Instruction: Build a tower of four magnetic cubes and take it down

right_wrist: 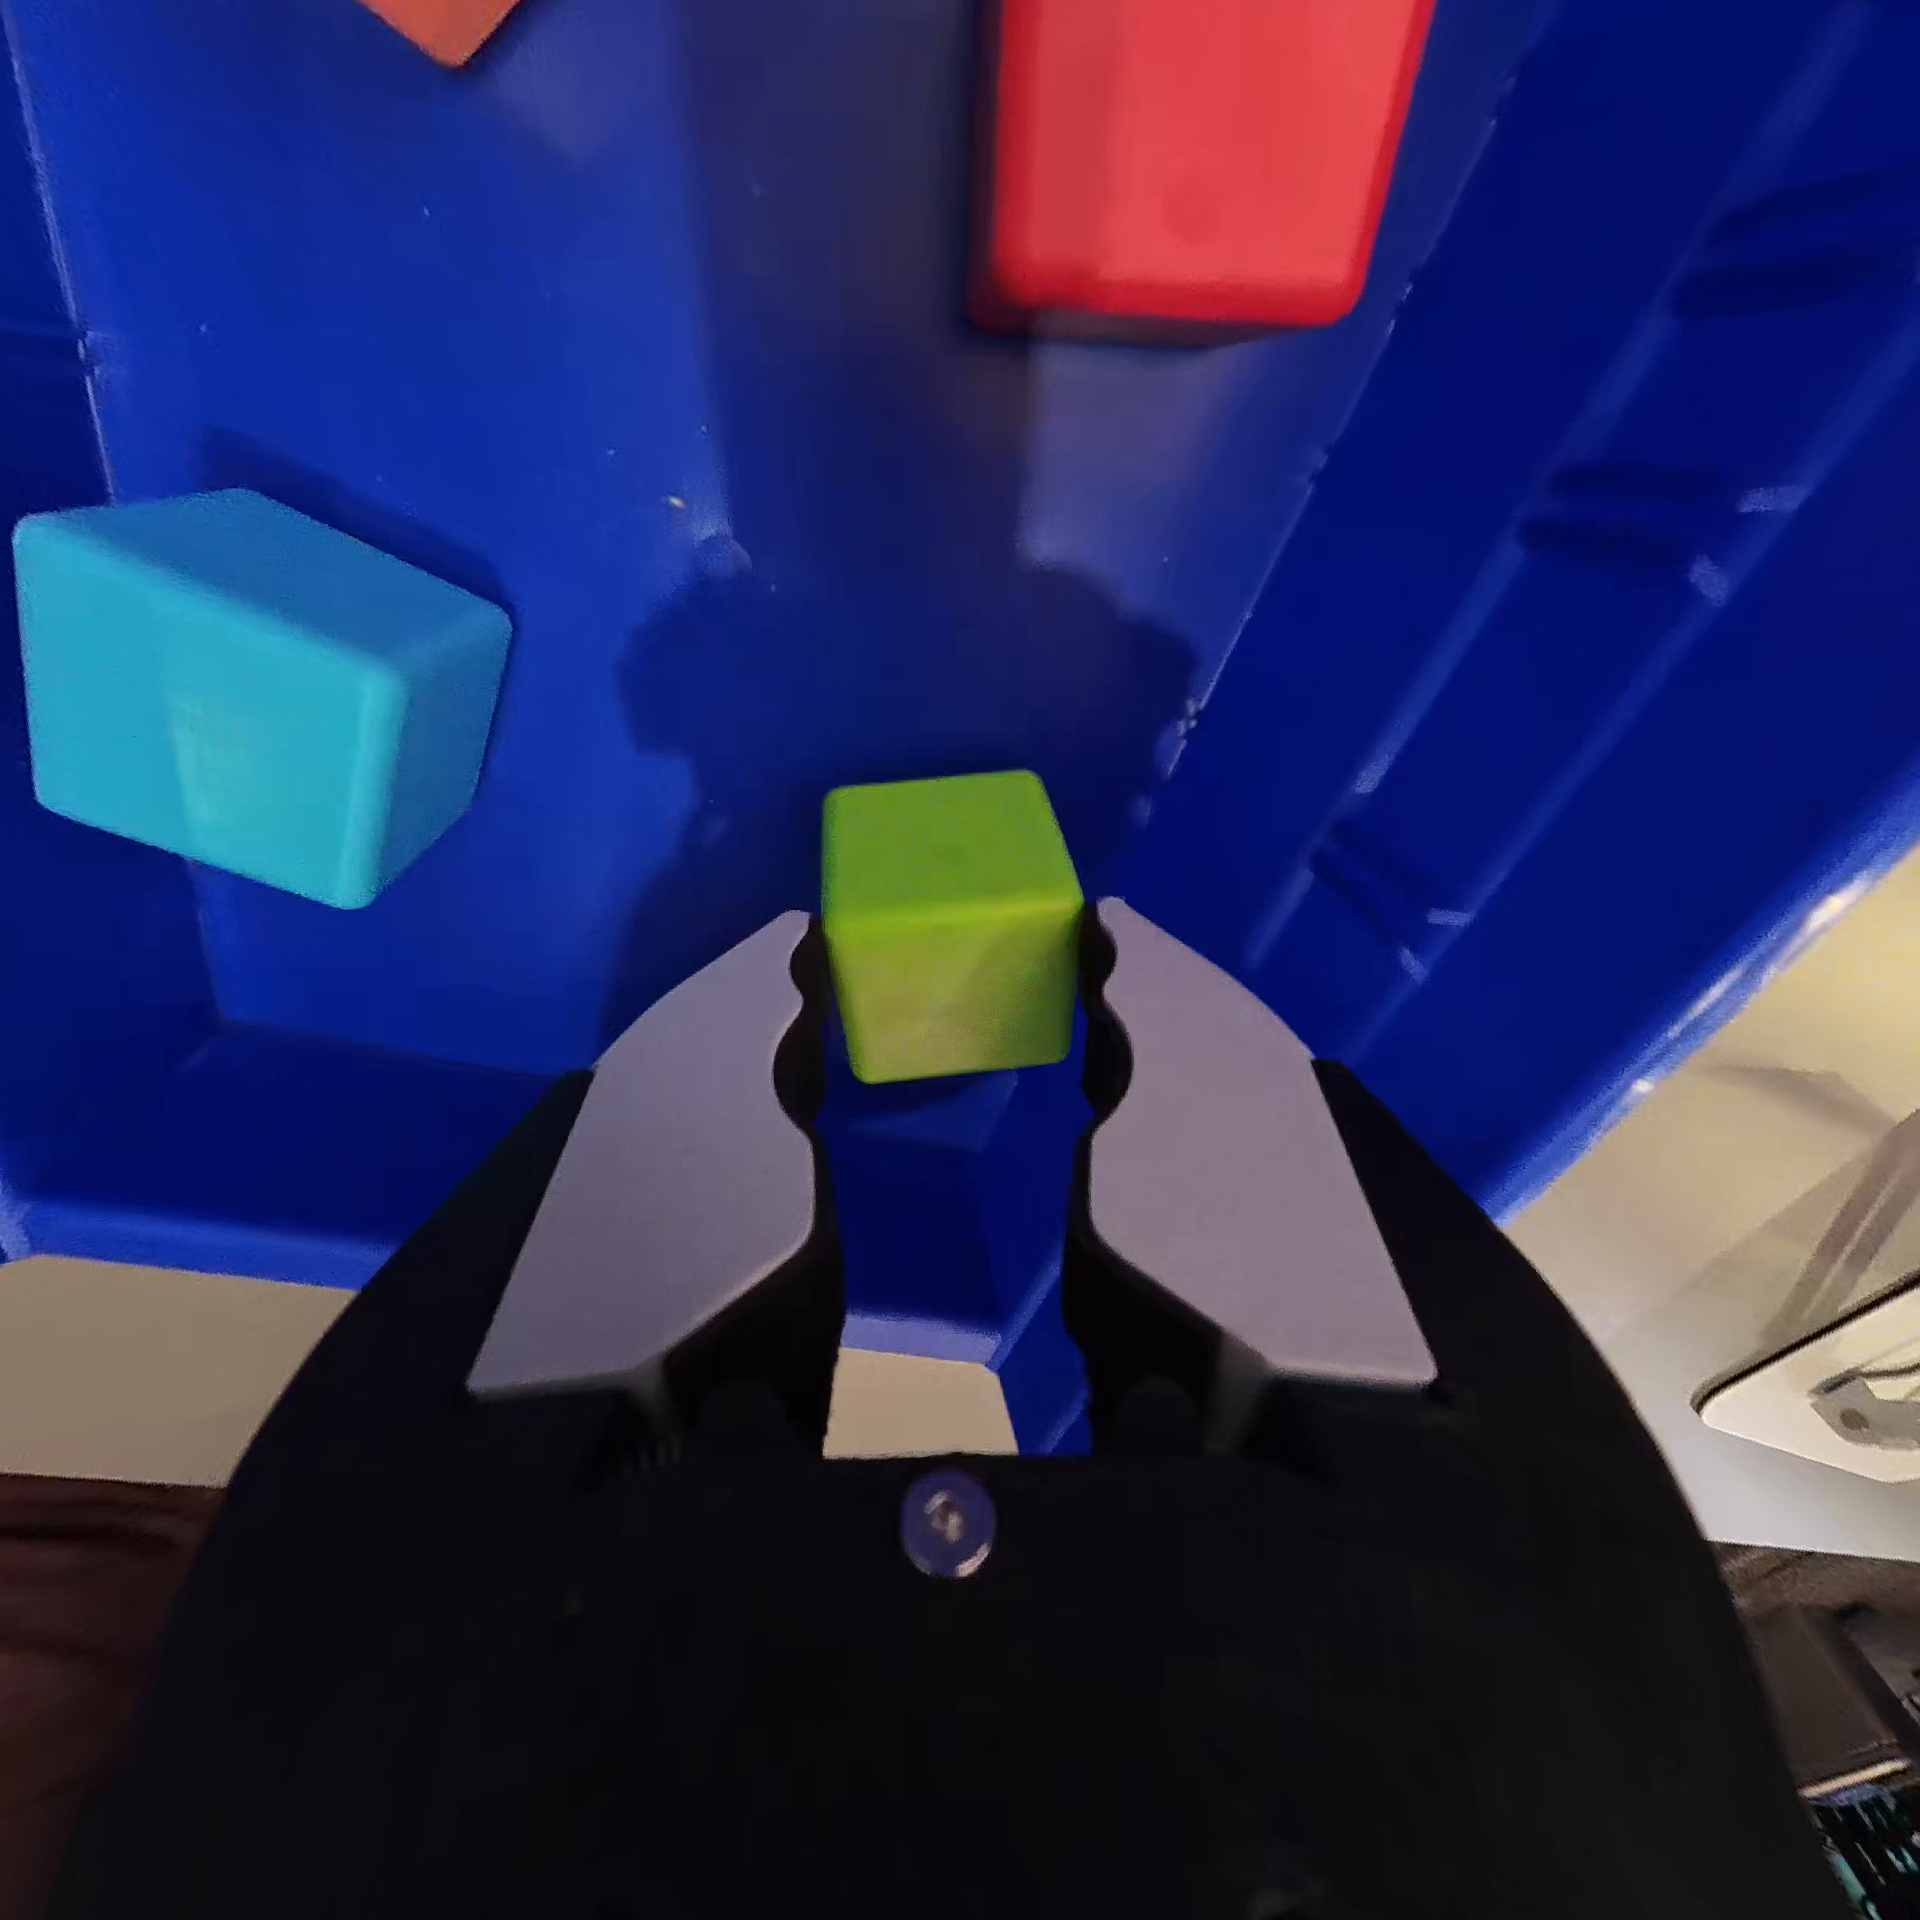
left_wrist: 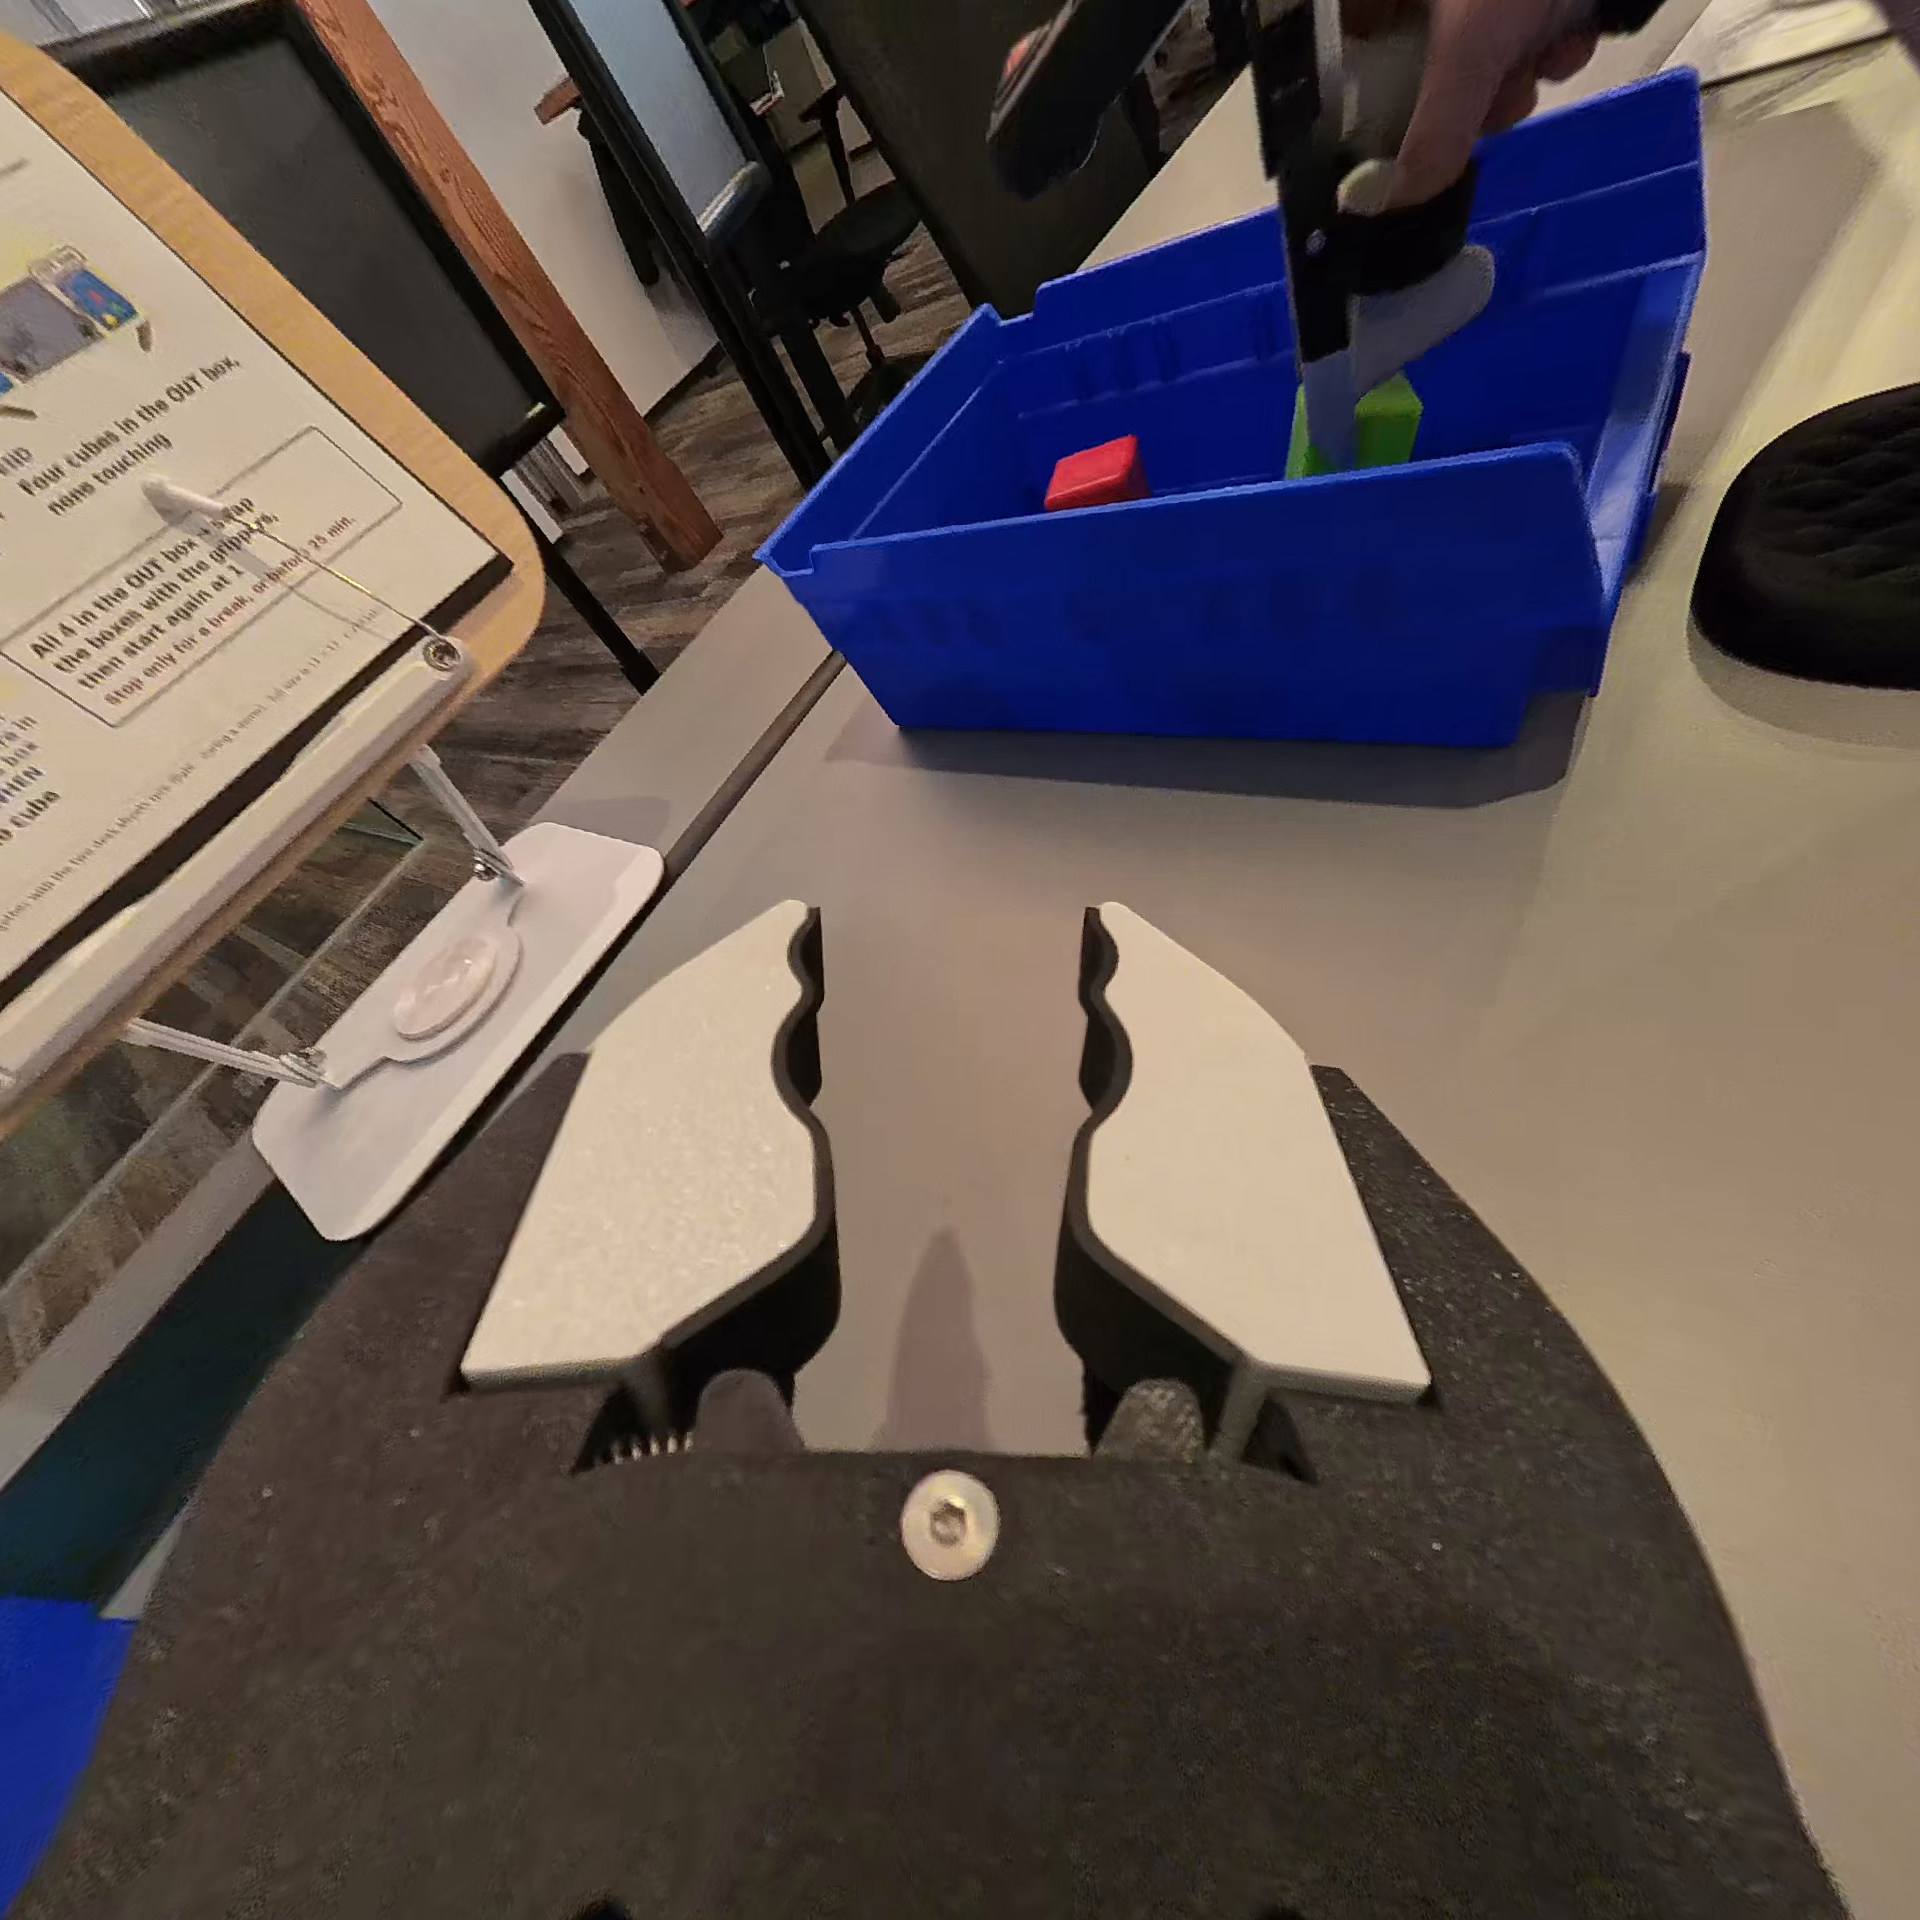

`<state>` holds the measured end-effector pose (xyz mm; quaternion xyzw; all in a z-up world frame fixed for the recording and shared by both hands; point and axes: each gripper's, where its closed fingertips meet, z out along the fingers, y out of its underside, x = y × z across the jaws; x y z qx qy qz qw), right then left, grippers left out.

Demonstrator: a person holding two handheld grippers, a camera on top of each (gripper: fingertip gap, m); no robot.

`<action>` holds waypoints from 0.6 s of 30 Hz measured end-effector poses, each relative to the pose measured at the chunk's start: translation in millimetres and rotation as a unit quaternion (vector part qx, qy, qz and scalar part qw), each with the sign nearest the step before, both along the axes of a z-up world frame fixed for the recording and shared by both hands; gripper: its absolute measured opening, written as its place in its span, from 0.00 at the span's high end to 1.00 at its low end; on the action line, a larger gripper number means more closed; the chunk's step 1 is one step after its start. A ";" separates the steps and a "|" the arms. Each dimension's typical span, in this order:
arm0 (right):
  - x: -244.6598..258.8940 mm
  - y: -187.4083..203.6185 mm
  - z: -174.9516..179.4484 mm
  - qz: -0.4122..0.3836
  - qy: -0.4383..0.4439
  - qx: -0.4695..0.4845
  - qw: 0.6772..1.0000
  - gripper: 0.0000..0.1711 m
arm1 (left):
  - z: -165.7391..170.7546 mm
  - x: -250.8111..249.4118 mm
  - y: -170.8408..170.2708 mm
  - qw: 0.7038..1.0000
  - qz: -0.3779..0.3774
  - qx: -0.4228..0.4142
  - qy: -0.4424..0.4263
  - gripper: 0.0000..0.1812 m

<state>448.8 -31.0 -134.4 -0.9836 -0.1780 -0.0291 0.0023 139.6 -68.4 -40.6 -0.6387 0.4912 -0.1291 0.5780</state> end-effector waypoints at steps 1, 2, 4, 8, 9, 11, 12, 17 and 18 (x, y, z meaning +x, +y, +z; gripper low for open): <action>-2.0 0.6 0.7 -0.001 -0.001 -0.001 1.000 0.72 | -0.5 -0.6 0.5 1.000 0.001 -0.008 -0.002 0.74; -4.5 0.1 4.7 0.000 0.001 0.002 1.000 0.71 | -0.2 -2.2 1.5 1.000 0.006 -0.015 0.000 0.73; -9.8 1.6 24.5 0.006 0.014 0.040 0.999 0.71 | 7.9 -8.6 4.1 1.000 0.017 -0.020 0.004 0.70; -8.4 22.9 99.3 0.010 0.056 0.236 0.970 0.71 | 56.4 -39.5 13.7 0.997 0.056 -0.026 -0.036 0.70; -4.9 27.1 115.5 0.004 0.076 0.283 0.956 0.68 | 66.6 -53.5 17.6 0.996 0.072 -0.039 -0.036 0.69; 11.6 34.7 130.6 -0.021 0.103 0.344 0.933 0.64 | 77.9 -89.6 25.9 0.991 0.111 -0.076 -0.018 0.63; 24.4 37.2 127.2 -0.040 0.103 0.348 0.931 0.63 | 80.8 -111.7 30.7 0.986 0.139 -0.092 -0.005 0.61; 60.0 40.7 70.1 -0.084 0.091 0.265 0.956 0.63 | 88.3 -243.3 54.5 0.942 0.316 -0.106 0.036 0.56; 59.6 41.7 61.0 -0.087 0.097 0.250 0.959 0.65 | 89.4 -269.4 57.0 0.930 0.349 -0.109 0.032 0.56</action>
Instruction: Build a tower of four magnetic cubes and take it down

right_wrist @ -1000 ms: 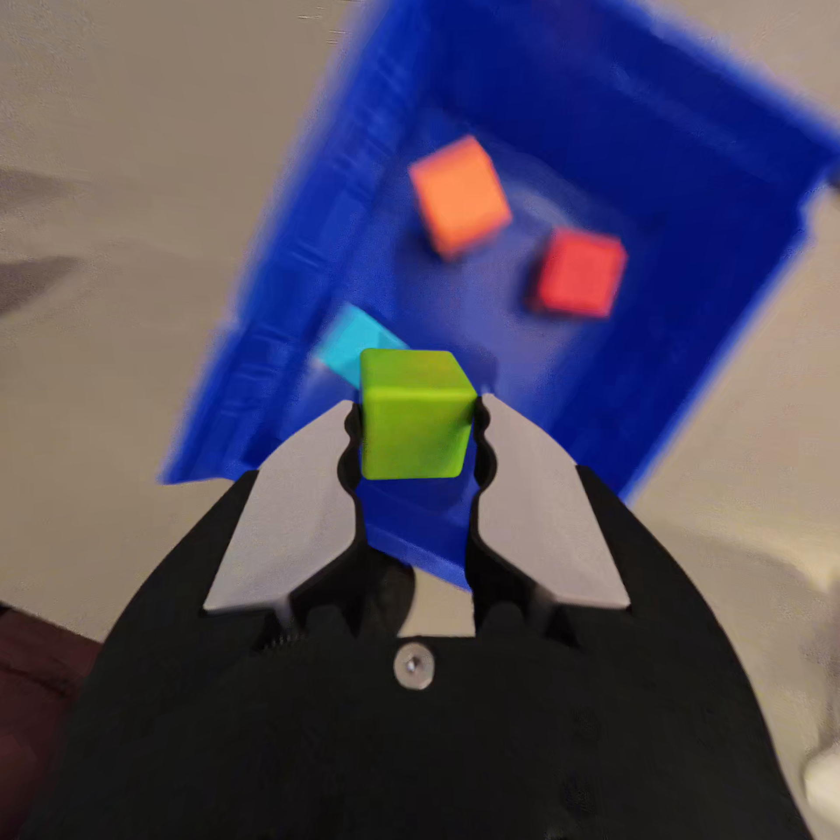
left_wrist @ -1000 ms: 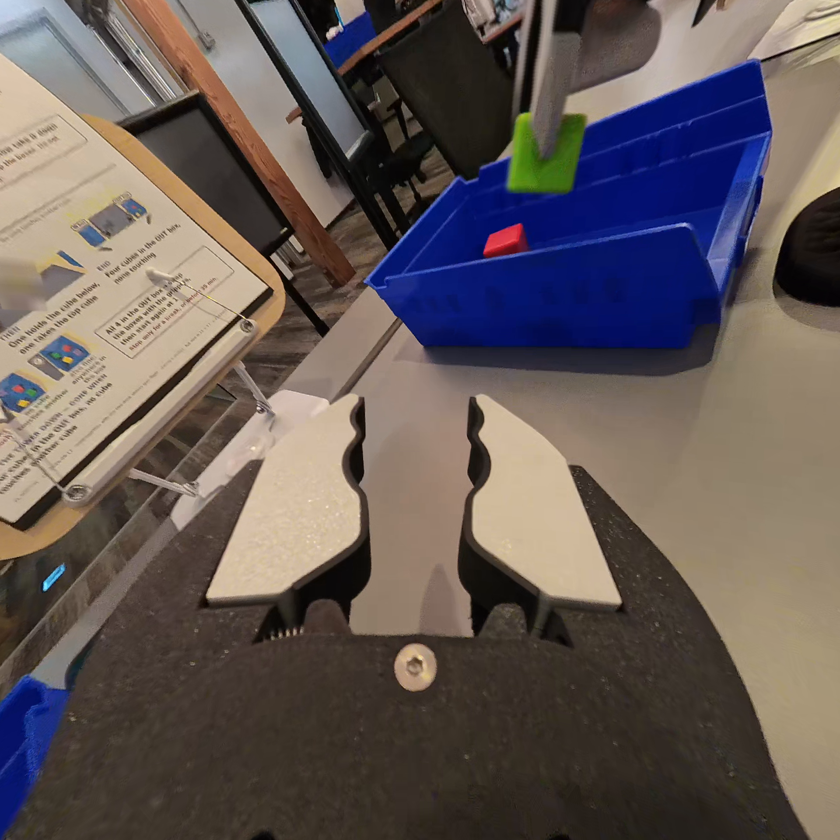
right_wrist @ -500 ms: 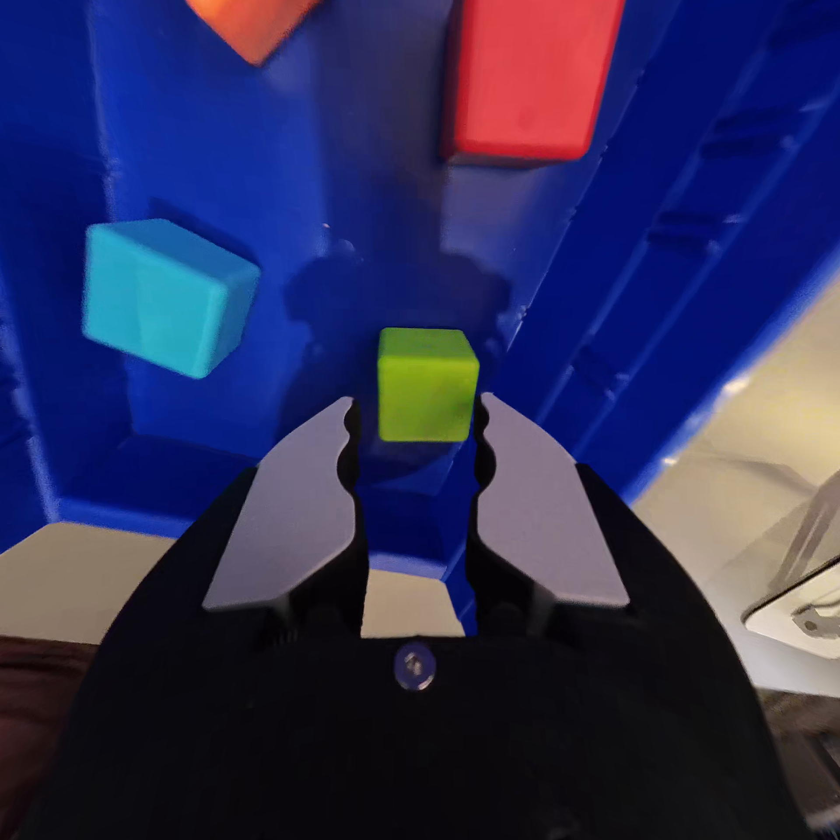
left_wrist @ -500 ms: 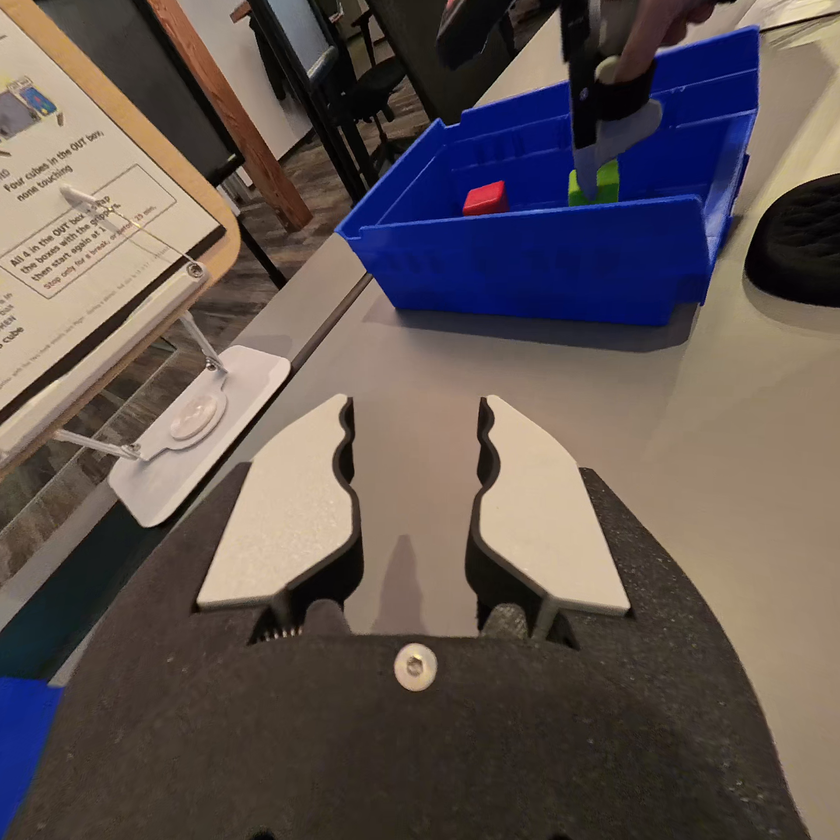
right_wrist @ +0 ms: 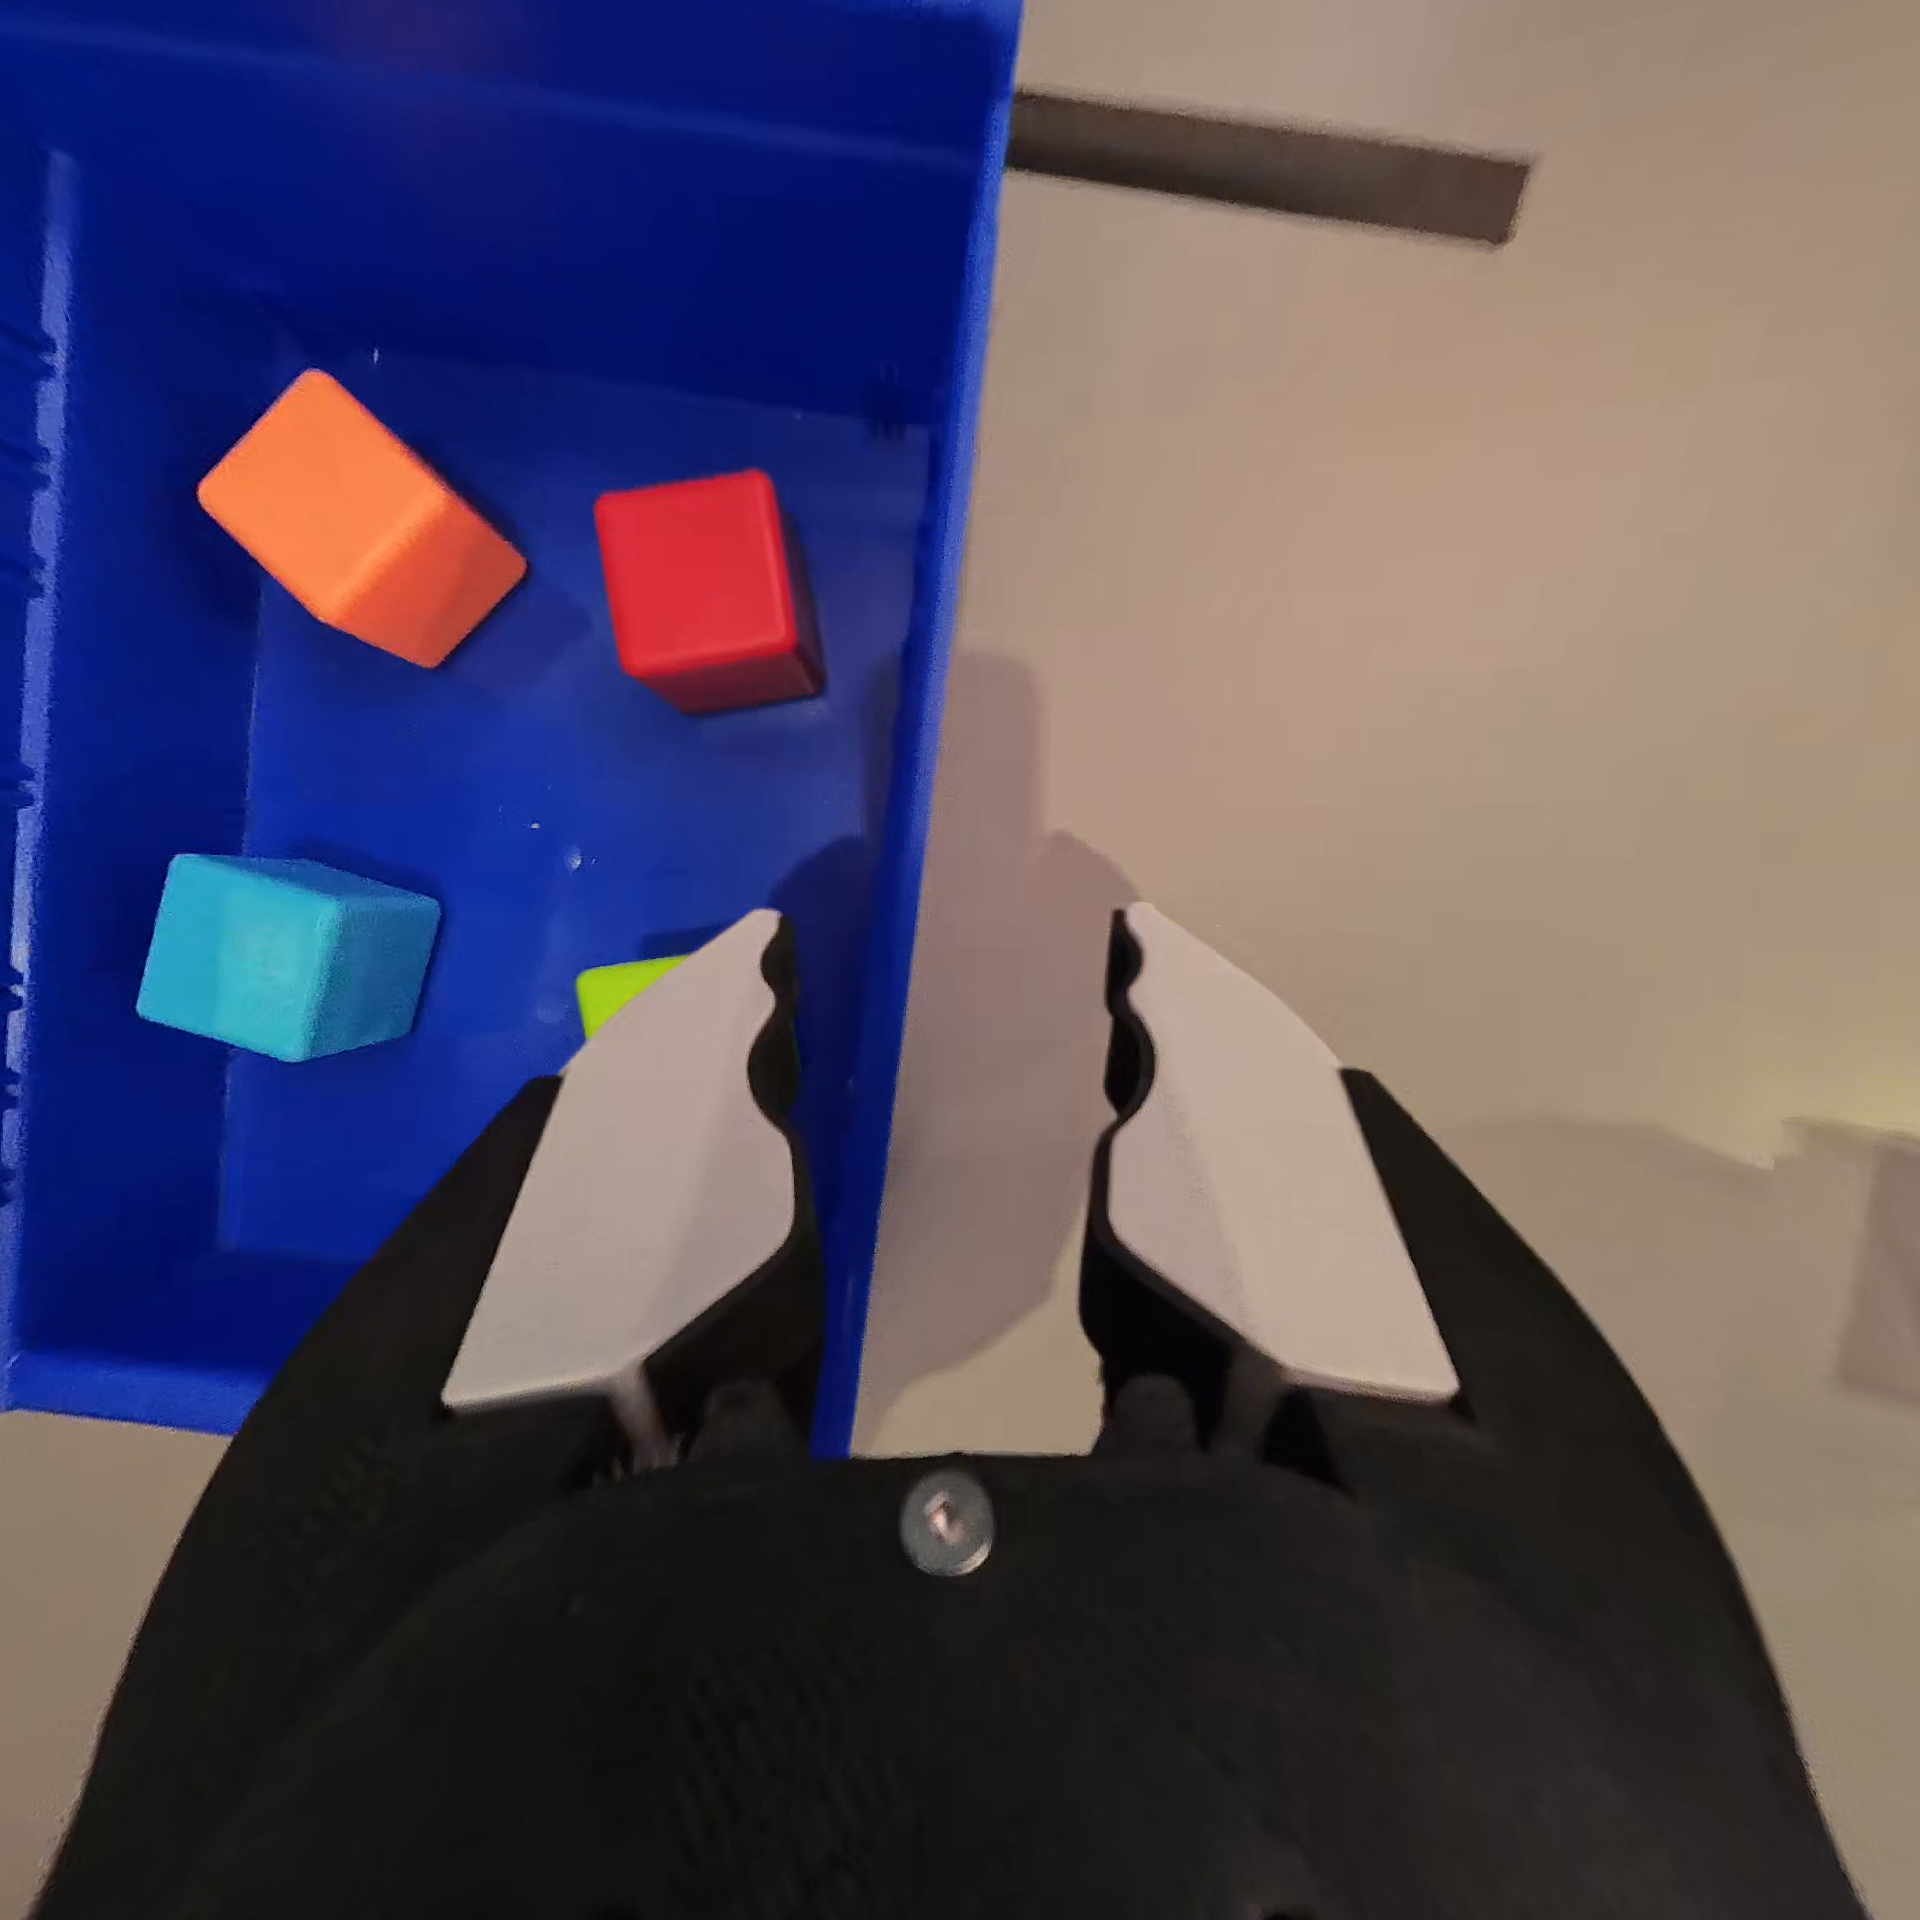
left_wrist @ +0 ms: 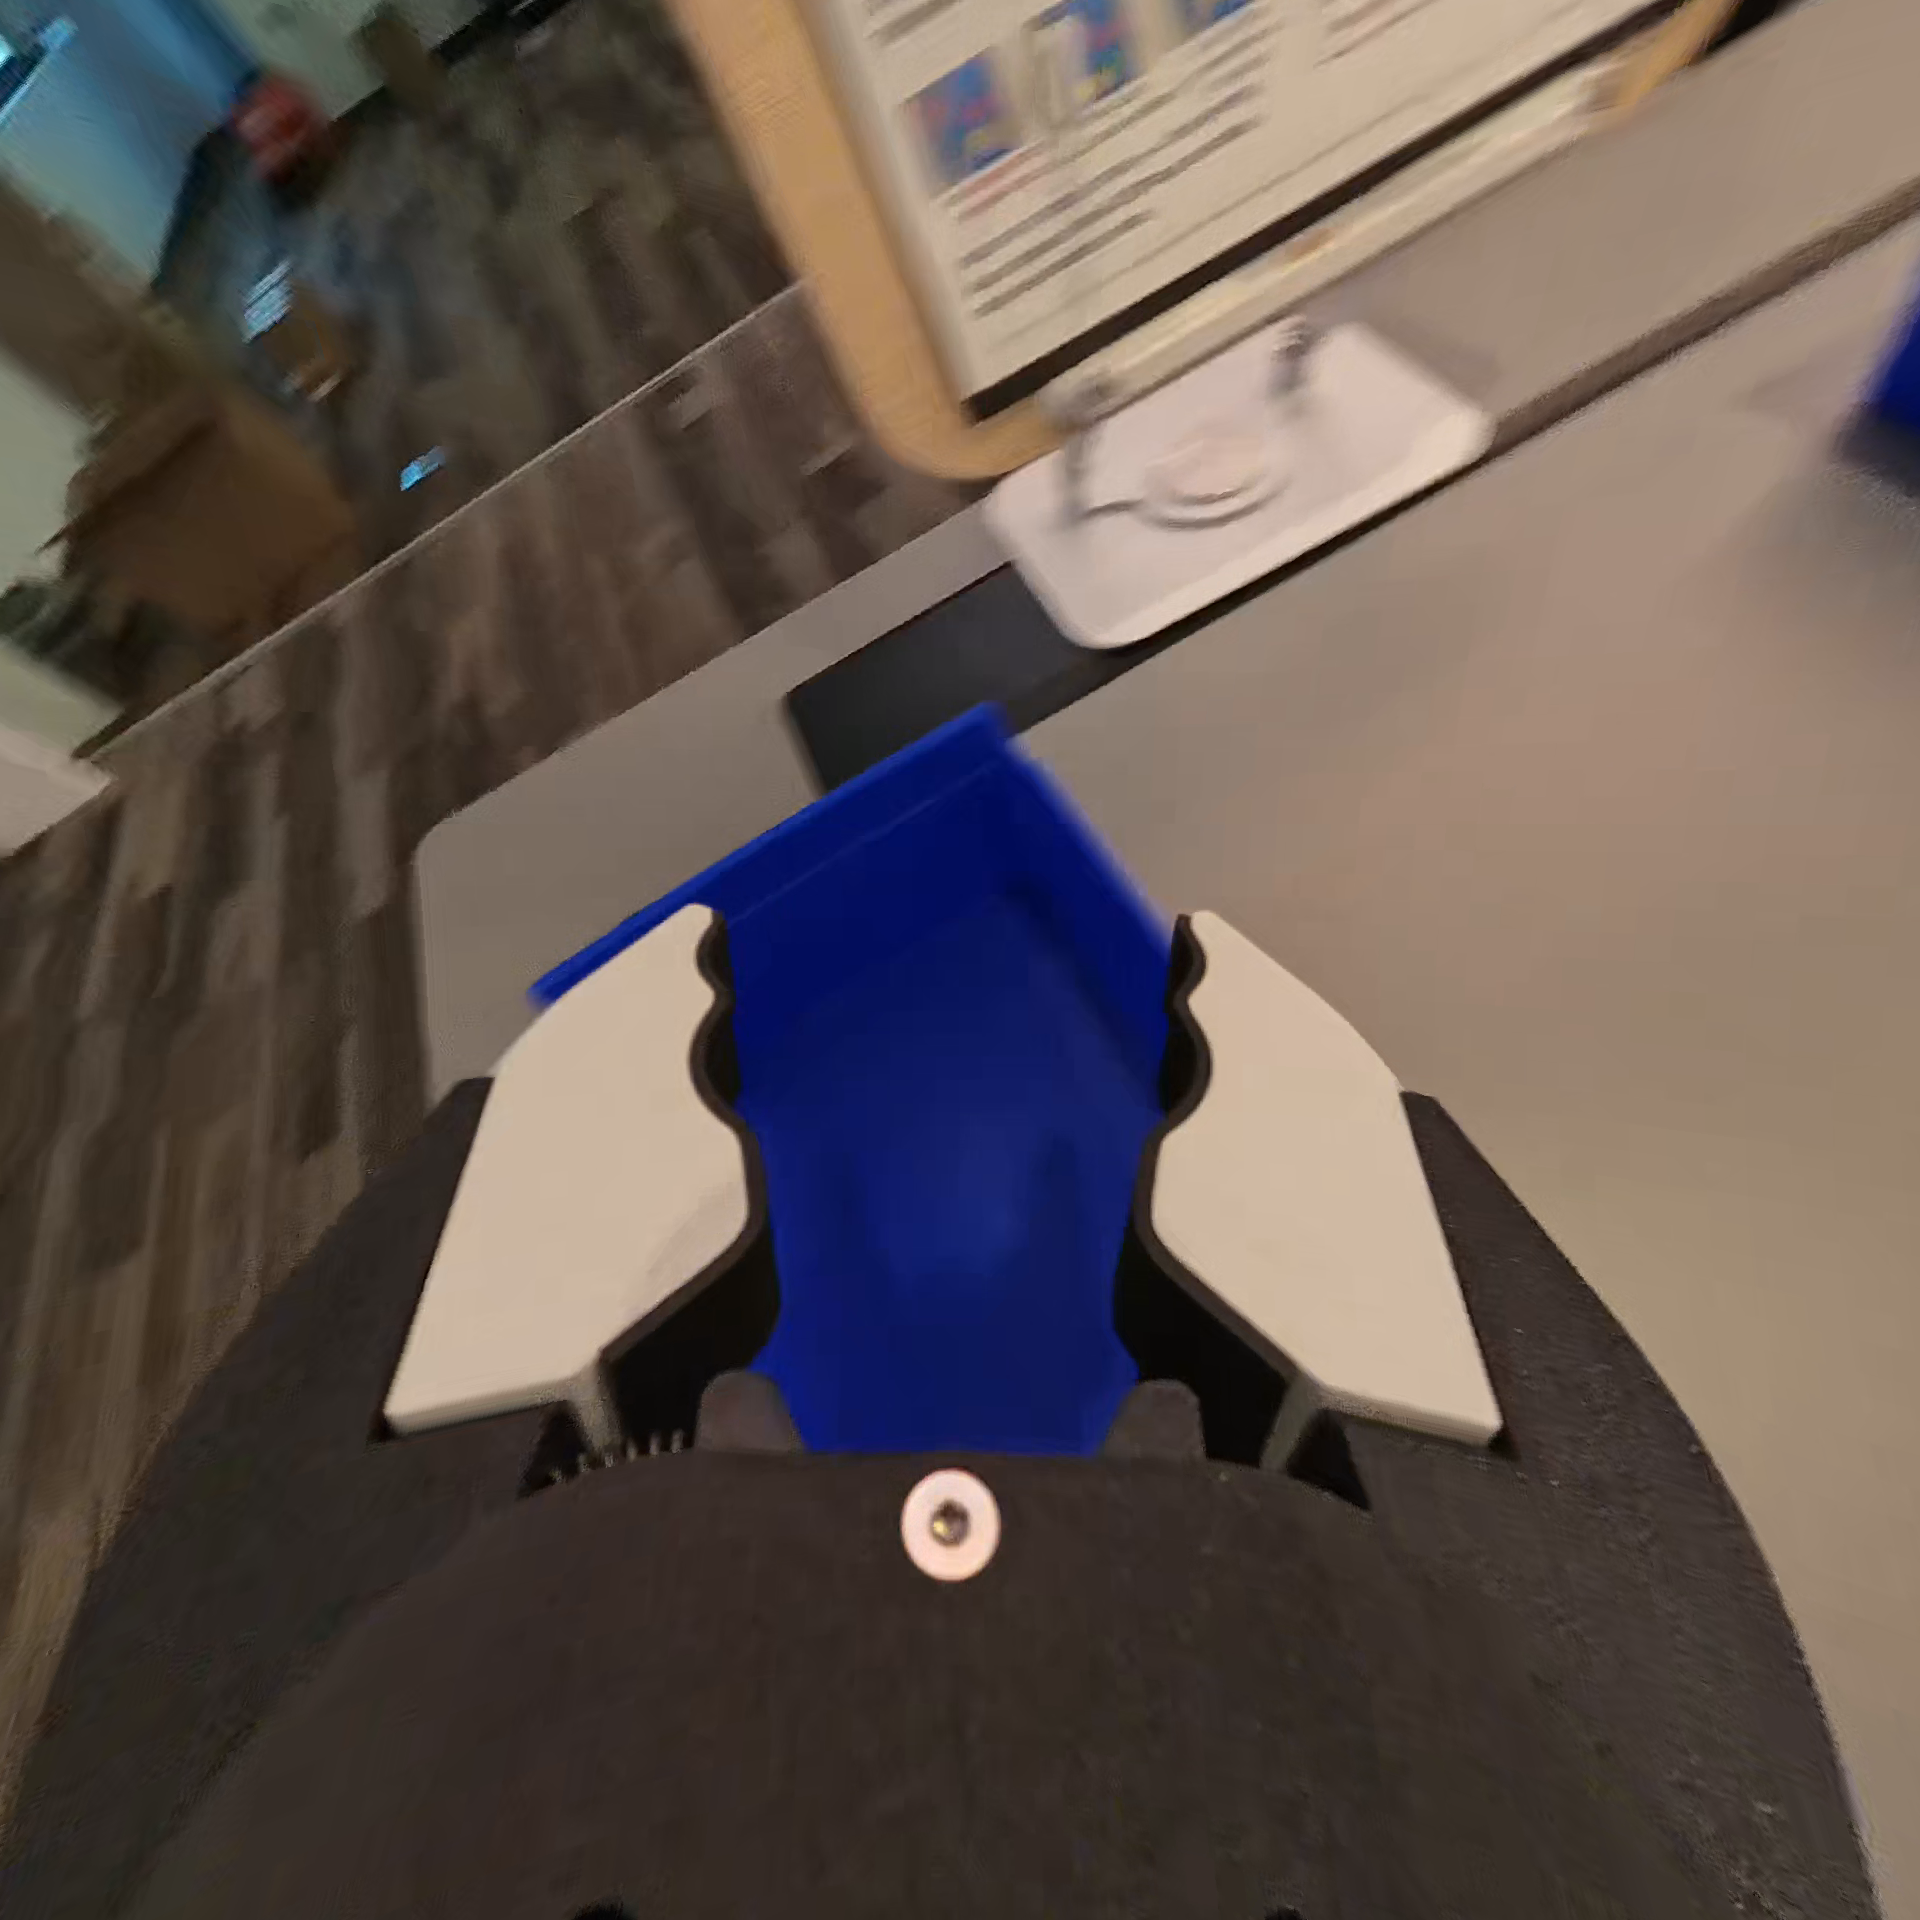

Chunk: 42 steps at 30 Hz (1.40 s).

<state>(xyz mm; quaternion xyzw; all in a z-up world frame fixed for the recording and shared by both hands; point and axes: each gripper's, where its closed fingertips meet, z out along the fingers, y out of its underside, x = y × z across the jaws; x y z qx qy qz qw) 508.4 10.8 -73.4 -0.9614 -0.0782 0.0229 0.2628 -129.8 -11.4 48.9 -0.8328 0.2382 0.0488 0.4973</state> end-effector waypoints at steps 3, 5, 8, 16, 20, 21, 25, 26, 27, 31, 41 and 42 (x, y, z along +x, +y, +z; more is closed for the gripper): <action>-6.7 2.3 -22.3 0.009 0.018 -0.042 0.999 0.85 | -9.3 -75.0 0.8 0.995 0.099 -0.022 -0.002 0.52; -16.0 2.9 -33.1 0.014 0.044 -0.067 0.997 0.95 | -32.7 -116.1 -6.0 0.986 0.149 -0.072 -0.010 0.50; -17.3 2.6 -37.2 -0.007 0.048 -0.082 0.995 0.95 | -70.5 -159.1 -22.2 0.965 0.202 -0.165 -0.018 0.49; -26.1 -5.0 -37.1 -0.020 0.037 -0.106 0.993 0.96 | -125.1 -156.0 -37.1 0.939 0.166 -0.291 -0.082 0.56; -41.8 -7.7 -37.0 -0.046 0.051 -0.130 0.989 0.96 | -150.7 -164.5 -45.7 0.919 0.185 -0.347 -0.021 0.67; -47.3 -8.3 -37.0 -0.043 0.051 -0.136 0.988 0.96 | -156.3 -164.8 -45.8 0.916 0.184 -0.355 -0.007 0.69; -73.8 -7.9 -36.6 -0.028 0.045 -0.150 0.987 0.96 | -167.5 -159.6 -46.6 0.903 0.188 -0.386 0.024 0.87; -81.5 -6.7 -36.5 -0.024 0.043 -0.151 0.987 0.96 | -168.0 -156.8 -47.7 0.899 0.193 -0.393 0.024 0.87; -89.7 -5.8 -36.4 -0.022 0.041 -0.152 0.987 0.96 | -167.8 -152.3 -48.1 0.897 0.193 -0.398 0.021 0.87; -123.6 -5.2 -36.9 -0.026 0.026 -0.159 0.987 0.96 | -168.0 -125.6 -43.6 0.895 0.185 -0.406 0.020 0.88; -195.9 -15.3 -38.3 0.075 -0.002 -0.173 0.982 0.95 | -169.7 -46.5 -24.0 0.904 0.146 -0.378 0.135 0.76; -196.4 -13.7 -39.1 0.079 -0.007 -0.172 0.982 0.94 | -169.7 -41.0 -21.8 0.904 0.147 -0.371 0.151 0.75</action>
